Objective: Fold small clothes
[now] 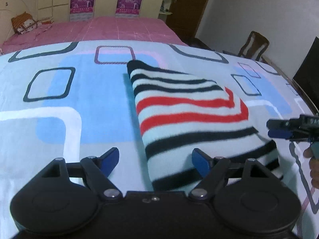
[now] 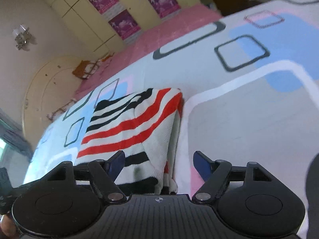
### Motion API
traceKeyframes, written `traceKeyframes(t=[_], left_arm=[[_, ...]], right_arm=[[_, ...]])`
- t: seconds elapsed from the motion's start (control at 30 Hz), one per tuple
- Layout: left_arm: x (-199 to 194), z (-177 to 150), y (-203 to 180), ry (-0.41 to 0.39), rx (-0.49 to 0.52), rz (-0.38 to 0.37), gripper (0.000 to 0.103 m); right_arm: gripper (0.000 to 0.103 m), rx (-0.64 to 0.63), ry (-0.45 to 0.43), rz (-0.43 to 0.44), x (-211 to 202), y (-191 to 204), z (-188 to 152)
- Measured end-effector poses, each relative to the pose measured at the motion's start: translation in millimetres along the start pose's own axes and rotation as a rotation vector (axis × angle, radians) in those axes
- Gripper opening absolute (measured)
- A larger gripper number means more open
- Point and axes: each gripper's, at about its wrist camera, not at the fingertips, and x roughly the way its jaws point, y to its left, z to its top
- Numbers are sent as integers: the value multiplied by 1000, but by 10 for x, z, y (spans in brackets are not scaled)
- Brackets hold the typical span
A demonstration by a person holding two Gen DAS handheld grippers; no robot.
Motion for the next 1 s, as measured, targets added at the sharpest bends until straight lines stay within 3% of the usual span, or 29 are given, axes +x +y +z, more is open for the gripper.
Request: traceKeyframes(t=[0.07, 0.13, 0.17, 0.2, 0.27, 0.33, 0.37, 0.6, 0.67, 0.87, 1.0], left_arm=[[-21, 37, 45, -31, -17, -14, 73], [-86, 98, 163, -89, -62, 7, 20], [-76, 130, 274, -87, -111, -9, 3], [-72, 144, 391, -98, -170, -19, 0], [-34, 160, 558, -91, -215, -74, 2], [25, 154, 667, -60, -279, -151, 53], [43, 143, 682, -50, -309, -171, 99], [429, 84, 613, 126, -346, -332, 96], [496, 97, 524, 145, -298, -326, 95], [640, 154, 332, 161, -199, -330, 91], [709, 228, 276, 167, -199, -331, 75]], right_arm=[[75, -4, 20, 14, 48, -45, 16], [75, 1, 27, 19, 70, -87, 13], [75, 4, 30, 23, 80, -110, 16], [75, 14, 31, 32, 87, -144, 20], [75, 47, 31, 57, 101, -229, 42], [76, 85, 35, 88, 87, -311, 63], [76, 96, 38, 101, 81, -341, 74], [76, 151, 157, 229, 255, -490, 144], [75, 125, 207, 189, 359, -478, 135], [75, 66, 250, 209, 508, -375, 232], [74, -19, 252, 213, 620, -192, 244]])
